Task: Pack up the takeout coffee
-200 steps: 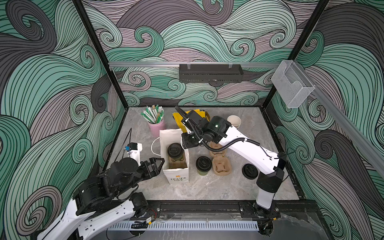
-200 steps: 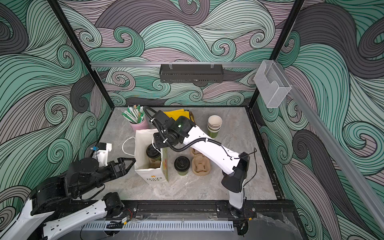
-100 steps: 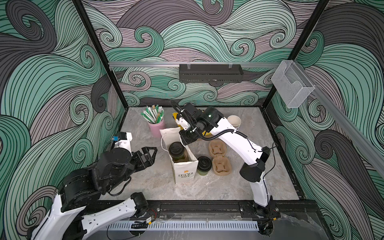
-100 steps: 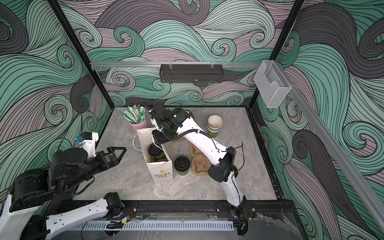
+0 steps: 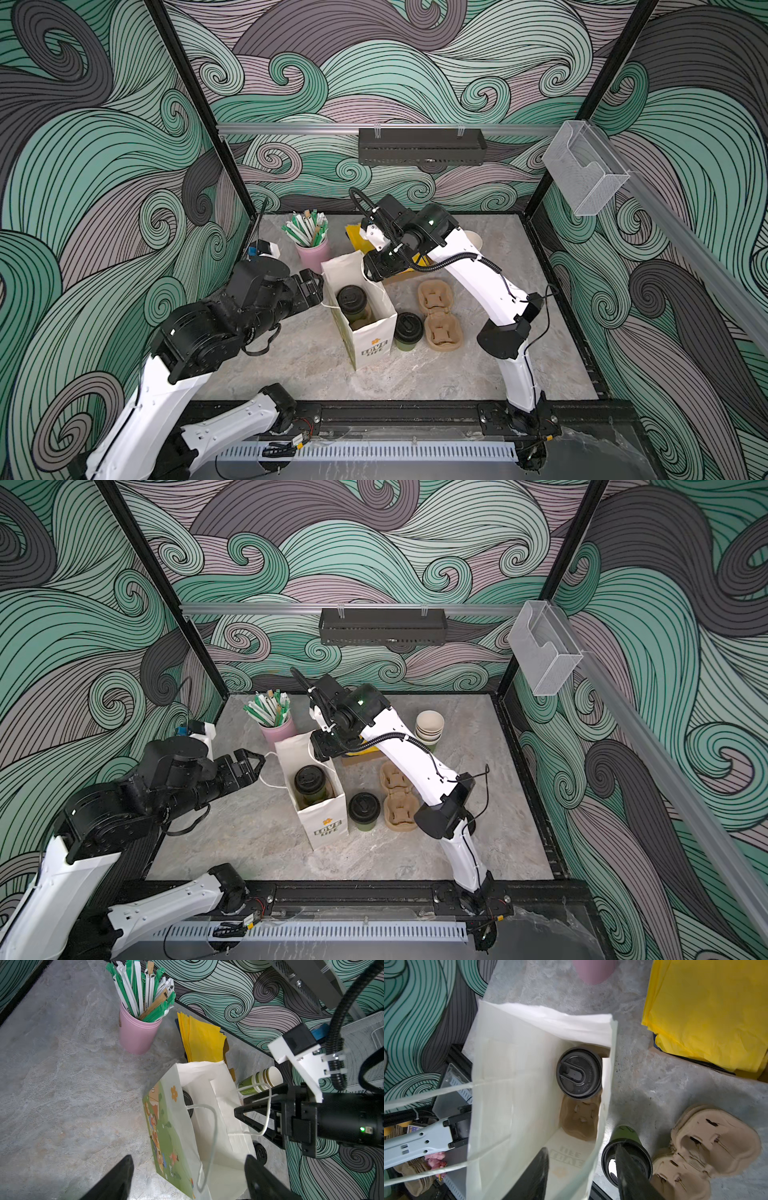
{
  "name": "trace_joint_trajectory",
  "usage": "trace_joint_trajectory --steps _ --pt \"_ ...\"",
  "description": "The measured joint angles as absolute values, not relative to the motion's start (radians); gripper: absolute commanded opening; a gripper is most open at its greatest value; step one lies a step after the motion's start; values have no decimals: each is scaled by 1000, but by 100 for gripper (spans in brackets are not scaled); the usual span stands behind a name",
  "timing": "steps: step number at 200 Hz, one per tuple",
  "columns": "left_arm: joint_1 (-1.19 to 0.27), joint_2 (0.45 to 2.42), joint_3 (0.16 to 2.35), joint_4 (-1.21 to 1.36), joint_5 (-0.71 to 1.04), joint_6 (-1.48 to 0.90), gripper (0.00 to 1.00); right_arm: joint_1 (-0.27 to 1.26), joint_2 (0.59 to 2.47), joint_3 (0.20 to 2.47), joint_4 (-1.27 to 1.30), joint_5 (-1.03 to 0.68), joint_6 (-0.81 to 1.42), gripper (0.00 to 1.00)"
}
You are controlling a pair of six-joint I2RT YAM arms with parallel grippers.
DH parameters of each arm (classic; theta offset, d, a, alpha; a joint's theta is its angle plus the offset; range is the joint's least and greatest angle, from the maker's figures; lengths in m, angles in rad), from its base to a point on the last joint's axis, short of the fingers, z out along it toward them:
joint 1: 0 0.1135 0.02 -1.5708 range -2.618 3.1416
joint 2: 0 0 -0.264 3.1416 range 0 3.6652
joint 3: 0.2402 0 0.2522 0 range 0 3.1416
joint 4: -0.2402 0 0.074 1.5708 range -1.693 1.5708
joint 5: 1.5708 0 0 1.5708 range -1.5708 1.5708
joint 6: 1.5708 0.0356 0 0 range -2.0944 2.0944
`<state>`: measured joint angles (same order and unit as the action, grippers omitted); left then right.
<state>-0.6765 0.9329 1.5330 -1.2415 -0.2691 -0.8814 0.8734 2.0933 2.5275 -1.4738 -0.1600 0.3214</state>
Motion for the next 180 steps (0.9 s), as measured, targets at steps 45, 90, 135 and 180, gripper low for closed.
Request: trace_joint_trajectory --steps 45,90,135,180 --pt "-640 950 1488 -1144 -136 -864 74 865 2017 2511 -1483 -153 368 62" --pt "-608 960 1410 -1100 -75 -865 55 865 1921 2457 -1485 -114 413 63" --pt "-590 957 1385 -1098 -54 -867 32 870 1781 2323 -1476 -57 467 69" --pt "-585 929 1346 -1093 -36 -887 16 986 1609 2049 -1413 -27 514 66"
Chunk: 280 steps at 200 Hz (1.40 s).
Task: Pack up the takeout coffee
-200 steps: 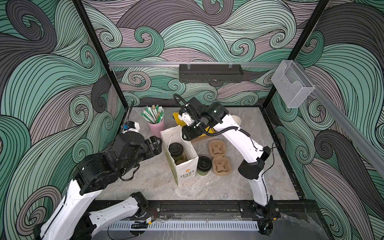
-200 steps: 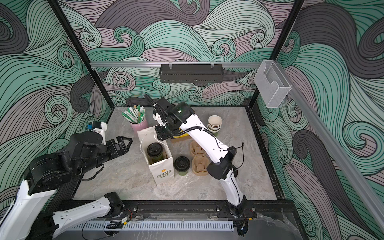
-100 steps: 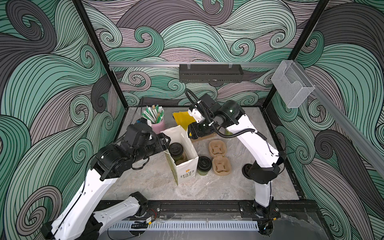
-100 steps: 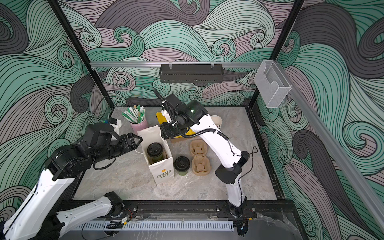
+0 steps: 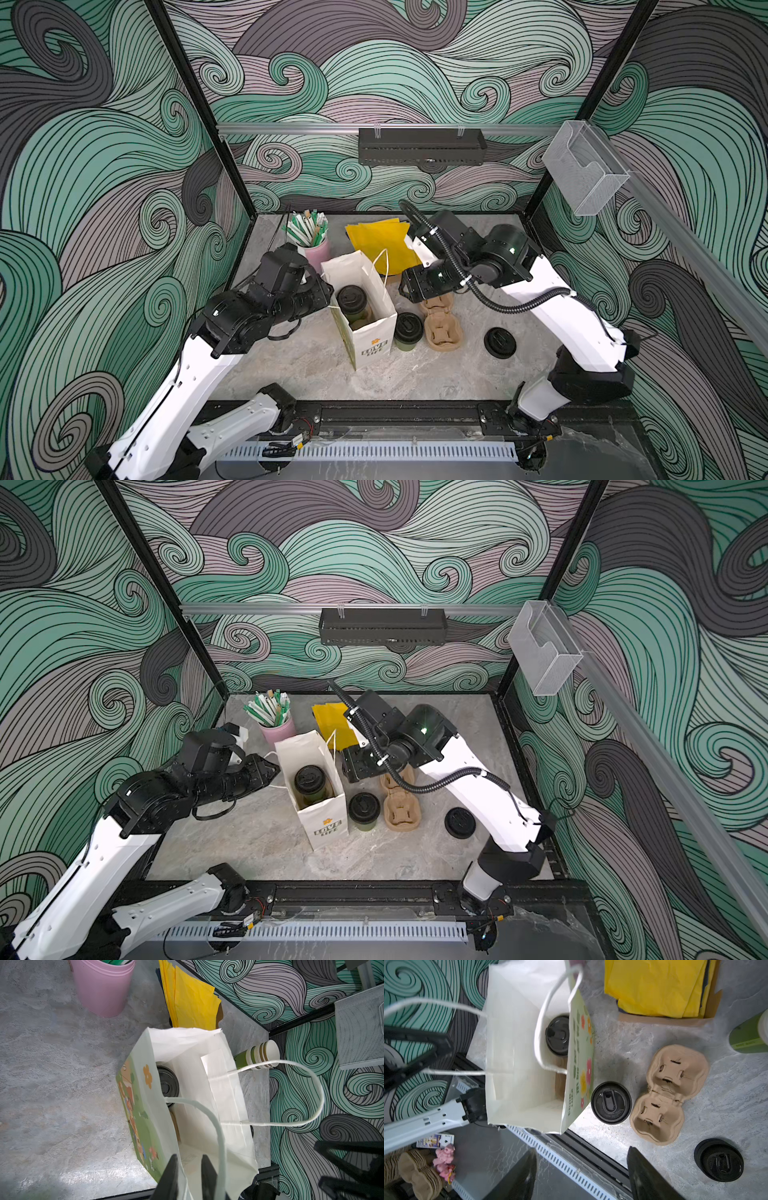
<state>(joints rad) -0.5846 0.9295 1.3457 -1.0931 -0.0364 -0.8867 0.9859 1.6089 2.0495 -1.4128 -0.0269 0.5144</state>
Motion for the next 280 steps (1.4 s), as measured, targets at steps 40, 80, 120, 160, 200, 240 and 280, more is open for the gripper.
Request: trace_joint_trajectory --steps 40,80,120,160,200,240,280 --pt "-583 896 1318 -1077 -20 -916 7 1031 1721 2035 -1357 3 532 52" --pt "-583 864 1299 -1068 -13 -952 2 1029 1800 2036 -1328 63 532 28" --pt "-583 830 1279 -1065 -11 -991 0 1028 1835 2096 -1324 73 514 7" --pt "-583 784 1260 -1064 -9 -1042 4 1011 1878 2158 -1324 43 462 0" --pt "-583 749 1247 -1062 12 -1090 30 970 1913 2182 -1328 -15 379 0" --pt "-583 748 1247 -1066 35 -1115 47 946 1945 2247 -1349 -39 309 0" --pt "-583 745 1247 -1077 18 -1111 62 943 1989 2318 -1375 -54 243 3"
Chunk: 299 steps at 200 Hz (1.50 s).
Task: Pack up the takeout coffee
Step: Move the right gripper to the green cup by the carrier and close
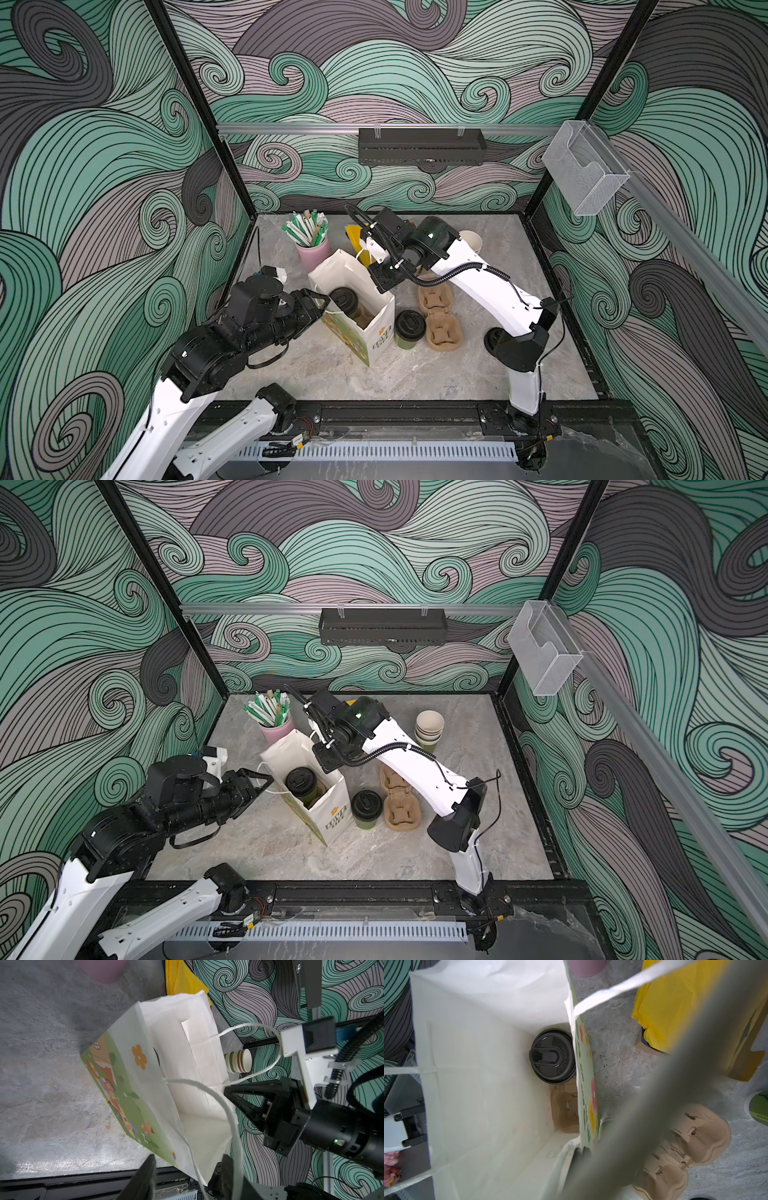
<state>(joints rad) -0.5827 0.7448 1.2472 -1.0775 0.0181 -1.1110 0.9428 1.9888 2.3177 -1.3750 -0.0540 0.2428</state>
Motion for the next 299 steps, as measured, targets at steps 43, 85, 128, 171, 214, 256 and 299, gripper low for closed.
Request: trace_joint_trajectory --steps 43,85,128,171,214,256,299 --pt "-583 758 1255 -1069 -1 -1092 71 943 1998 2328 -1396 -70 241 37" --pt "-583 797 1261 -1043 -12 -1076 72 943 1956 2354 -1419 -61 276 61" --pt "-576 801 1262 -1031 -34 -1066 72 943 1650 2089 -1411 22 354 69" --pt "-569 794 1264 -1029 -52 -1065 72 931 1323 1560 -1324 86 526 73" --pt "-565 795 1272 -1023 -56 -1061 72 945 1290 1265 -1154 46 628 86" --pt "-565 794 1275 -1018 -57 -1056 72 955 1367 1248 -1032 33 611 87" --pt "-565 794 1274 -1017 -60 -1055 72 955 1414 1217 -944 26 562 87"
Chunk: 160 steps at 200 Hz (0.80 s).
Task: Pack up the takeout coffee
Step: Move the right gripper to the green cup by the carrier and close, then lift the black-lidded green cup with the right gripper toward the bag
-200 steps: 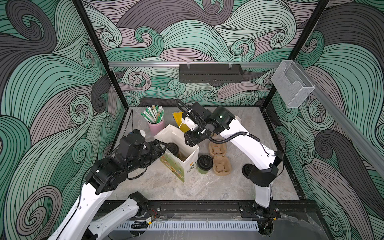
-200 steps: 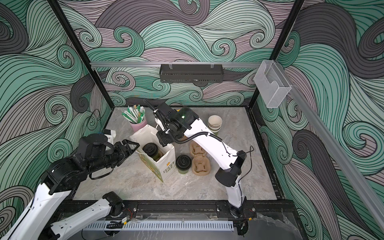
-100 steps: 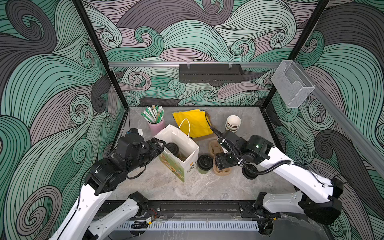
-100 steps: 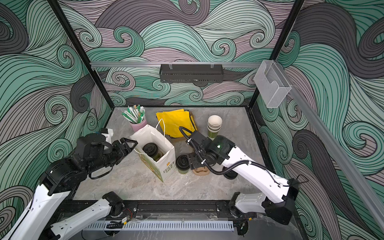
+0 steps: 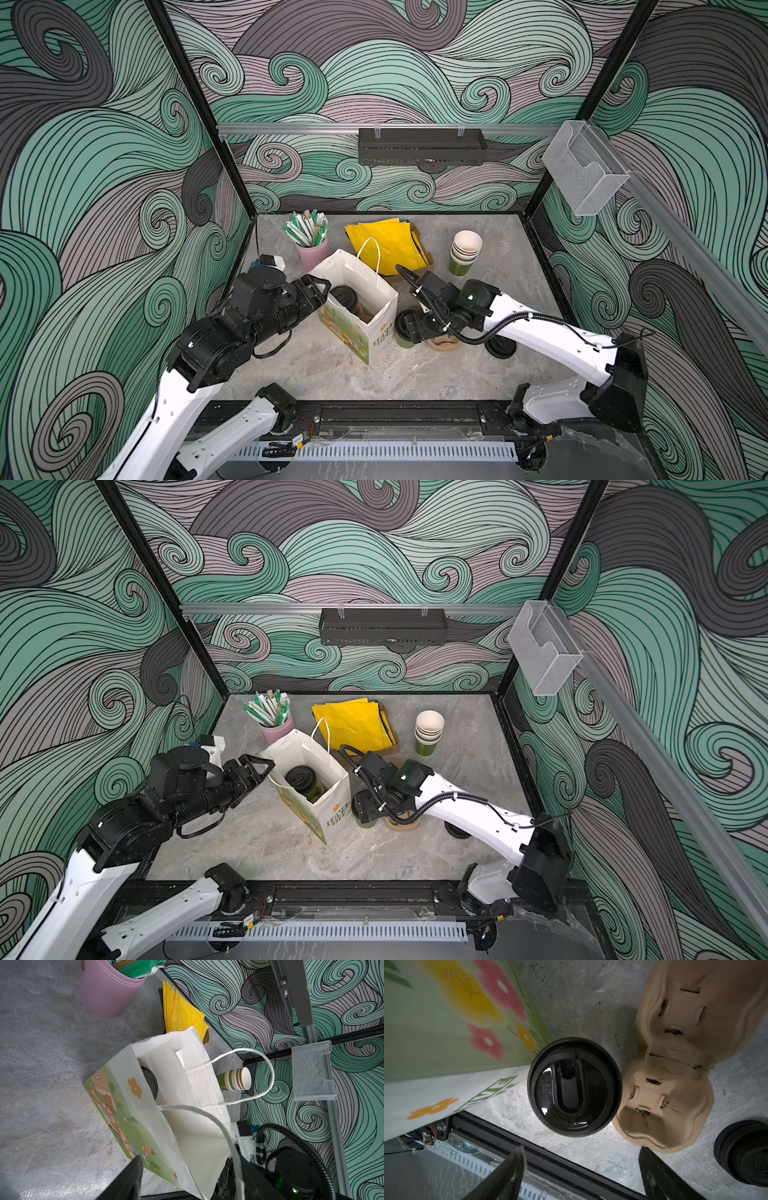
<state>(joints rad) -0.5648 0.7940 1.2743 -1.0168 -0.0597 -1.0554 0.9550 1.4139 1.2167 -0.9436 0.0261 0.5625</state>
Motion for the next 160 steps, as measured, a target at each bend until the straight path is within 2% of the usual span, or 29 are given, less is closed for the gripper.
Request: trace_joint_trajectory --steps 62,112,160 --pt "-564 794 1274 -1016 -60 -1055 72 977 1470 1215 -867 39 450 85" --pt "-564 794 1273 -1017 -60 -1055 71 977 1491 1215 -848 49 411 80" --pt "-564 795 1273 -1016 -60 -1054 71 977 1501 1215 -849 68 402 82"
